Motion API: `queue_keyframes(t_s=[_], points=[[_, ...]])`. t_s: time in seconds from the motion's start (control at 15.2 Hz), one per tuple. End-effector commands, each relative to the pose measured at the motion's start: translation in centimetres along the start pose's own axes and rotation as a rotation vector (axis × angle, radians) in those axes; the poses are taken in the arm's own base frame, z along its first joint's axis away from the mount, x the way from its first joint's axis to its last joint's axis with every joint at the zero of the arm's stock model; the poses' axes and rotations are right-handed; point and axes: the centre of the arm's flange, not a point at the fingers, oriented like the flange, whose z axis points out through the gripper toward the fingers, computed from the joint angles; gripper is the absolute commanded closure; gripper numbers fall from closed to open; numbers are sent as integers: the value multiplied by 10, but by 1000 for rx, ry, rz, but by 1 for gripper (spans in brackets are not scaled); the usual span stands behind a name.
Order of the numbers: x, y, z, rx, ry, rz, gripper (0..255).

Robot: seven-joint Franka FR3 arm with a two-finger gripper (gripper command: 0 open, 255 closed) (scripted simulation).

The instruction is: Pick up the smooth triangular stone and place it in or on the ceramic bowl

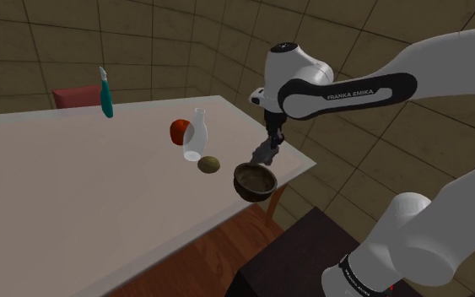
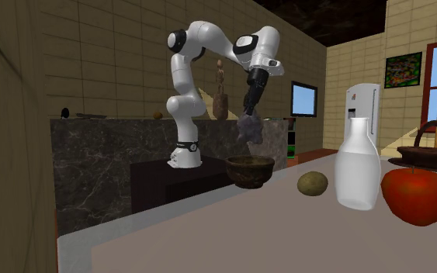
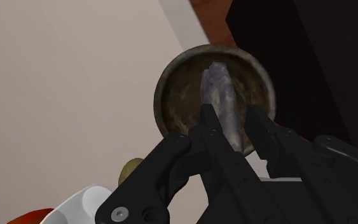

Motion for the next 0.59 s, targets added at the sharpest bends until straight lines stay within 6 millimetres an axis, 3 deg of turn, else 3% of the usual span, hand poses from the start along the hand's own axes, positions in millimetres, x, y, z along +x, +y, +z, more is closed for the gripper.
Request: queue_keyframes(t_s=[0.0,0.53], points=[[3,-1,9,-1,1,0,255],[17,-7,48,-1,1,0,255]])
